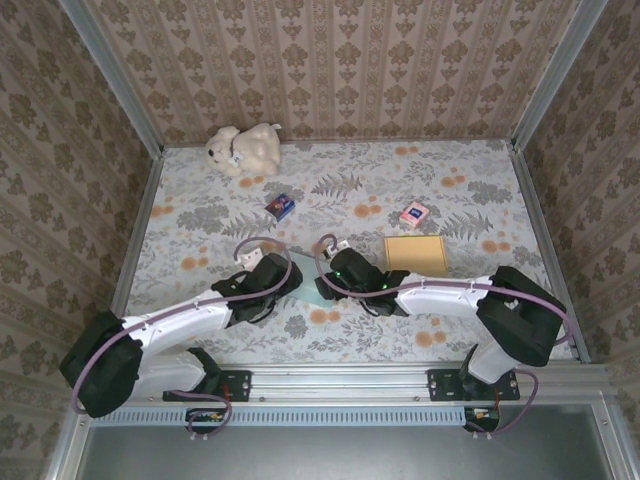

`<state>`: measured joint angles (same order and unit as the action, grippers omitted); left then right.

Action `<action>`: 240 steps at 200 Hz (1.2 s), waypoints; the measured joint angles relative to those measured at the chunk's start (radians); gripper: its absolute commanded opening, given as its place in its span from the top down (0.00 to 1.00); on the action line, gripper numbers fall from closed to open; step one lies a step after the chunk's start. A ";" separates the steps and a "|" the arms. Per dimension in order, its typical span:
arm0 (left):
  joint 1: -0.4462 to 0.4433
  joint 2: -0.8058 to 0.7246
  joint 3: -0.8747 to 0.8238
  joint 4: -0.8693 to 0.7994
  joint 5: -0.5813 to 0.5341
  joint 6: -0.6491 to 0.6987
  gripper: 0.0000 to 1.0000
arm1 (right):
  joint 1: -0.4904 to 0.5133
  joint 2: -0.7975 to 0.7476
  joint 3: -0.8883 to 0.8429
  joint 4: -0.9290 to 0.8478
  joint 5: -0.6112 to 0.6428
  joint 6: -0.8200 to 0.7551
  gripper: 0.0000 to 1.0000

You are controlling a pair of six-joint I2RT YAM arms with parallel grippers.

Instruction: Fold the paper box

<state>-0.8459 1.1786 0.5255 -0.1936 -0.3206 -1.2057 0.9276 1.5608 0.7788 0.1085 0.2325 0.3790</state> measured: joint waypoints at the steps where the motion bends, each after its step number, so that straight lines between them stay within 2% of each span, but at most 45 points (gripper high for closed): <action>1: 0.000 0.000 0.000 0.000 0.000 0.000 0.15 | 0.000 0.000 0.000 0.000 0.000 0.000 0.36; 60: -0.005 0.000 -0.043 0.014 -0.027 -0.007 0.15 | 0.000 0.055 0.018 0.019 0.000 0.000 0.35; 101: -0.005 -0.008 -0.050 -0.017 -0.045 -0.007 0.04 | 0.000 0.102 0.023 0.050 0.000 0.003 0.35; 120: -0.005 -0.053 -0.049 -0.063 -0.051 -0.008 0.00 | 0.000 0.103 0.023 0.050 0.001 0.002 0.35; 163: -0.003 -0.205 -0.019 -0.208 -0.076 -0.031 0.00 | 0.000 0.104 0.023 0.052 0.004 -0.016 0.35; 189: -0.003 -0.238 0.021 -0.244 -0.111 -0.030 0.00 | 0.000 0.104 0.023 0.054 0.003 -0.034 0.35; 217: 0.040 -0.204 0.053 -0.204 -0.118 0.067 0.00 | -0.003 0.104 0.023 0.058 -0.004 -0.055 0.35; 240: 0.140 -0.132 0.054 -0.112 -0.003 0.199 0.00 | -0.014 0.104 0.022 0.063 -0.021 -0.069 0.35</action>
<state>-0.7055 1.0470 0.5793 -0.3054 -0.3233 -1.0065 0.9134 1.6646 0.8009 0.1719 0.2111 0.3099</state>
